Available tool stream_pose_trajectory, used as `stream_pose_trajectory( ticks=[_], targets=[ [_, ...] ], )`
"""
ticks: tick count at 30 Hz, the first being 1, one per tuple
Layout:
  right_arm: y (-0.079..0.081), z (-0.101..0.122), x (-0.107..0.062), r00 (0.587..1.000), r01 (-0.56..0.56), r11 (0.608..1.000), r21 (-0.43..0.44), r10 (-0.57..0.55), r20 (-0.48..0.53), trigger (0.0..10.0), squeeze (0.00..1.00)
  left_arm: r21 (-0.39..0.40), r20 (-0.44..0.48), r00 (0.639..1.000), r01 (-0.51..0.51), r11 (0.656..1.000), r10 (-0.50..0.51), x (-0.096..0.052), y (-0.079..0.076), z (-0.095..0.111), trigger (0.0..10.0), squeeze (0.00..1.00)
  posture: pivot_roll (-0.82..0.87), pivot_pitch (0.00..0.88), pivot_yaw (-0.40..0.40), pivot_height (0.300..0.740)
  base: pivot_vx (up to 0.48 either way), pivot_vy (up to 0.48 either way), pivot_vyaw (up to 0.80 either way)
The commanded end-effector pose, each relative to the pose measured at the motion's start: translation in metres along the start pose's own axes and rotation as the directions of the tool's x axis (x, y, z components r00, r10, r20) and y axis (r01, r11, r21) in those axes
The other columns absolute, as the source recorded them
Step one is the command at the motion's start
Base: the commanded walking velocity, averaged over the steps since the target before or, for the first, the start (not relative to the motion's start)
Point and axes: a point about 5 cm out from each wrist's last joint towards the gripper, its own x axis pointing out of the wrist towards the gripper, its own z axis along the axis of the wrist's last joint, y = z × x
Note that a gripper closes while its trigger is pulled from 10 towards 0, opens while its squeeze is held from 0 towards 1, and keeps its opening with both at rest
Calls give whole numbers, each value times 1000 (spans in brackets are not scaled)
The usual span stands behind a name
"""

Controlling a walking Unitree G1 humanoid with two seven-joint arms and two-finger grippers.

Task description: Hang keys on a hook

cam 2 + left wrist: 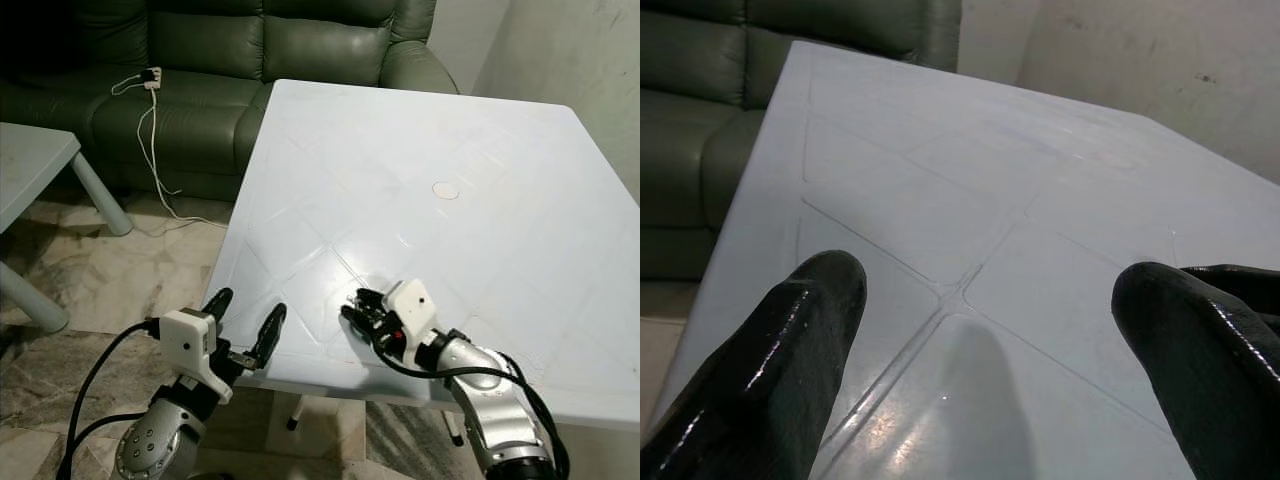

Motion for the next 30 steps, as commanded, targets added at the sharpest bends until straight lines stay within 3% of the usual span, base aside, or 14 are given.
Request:
stream_pose_trajectory(
  ticks=[1,7,20,30],
  targets=[
    [-3,-4,-6,1000,4,1000,12,-4,-7,10000,0,-5,4,1000,7,1000,-7,0,-2,3,10000,0,10,124,-84,740,0,0,0],
    [-3,-6,-8,1000,9,1000,16,-8,-12,10000,0,-5,2,1000,8,1000,-8,-1,-2,2,10000,0,10,124,-84,740,0,0,0],
    [-7,0,-15,996,-24,995,92,17,86,10000,0,-8,5,1000,13,1000,-13,0,-3,3,10000,0,6,121,-79,740,0,0,0],
    [-8,-6,-19,999,-24,1000,14,23,33,10000,0,-8,7,1000,19,1000,-19,1,-3,4,10000,0,3,117,-75,740,0,0,0]
  ],
)
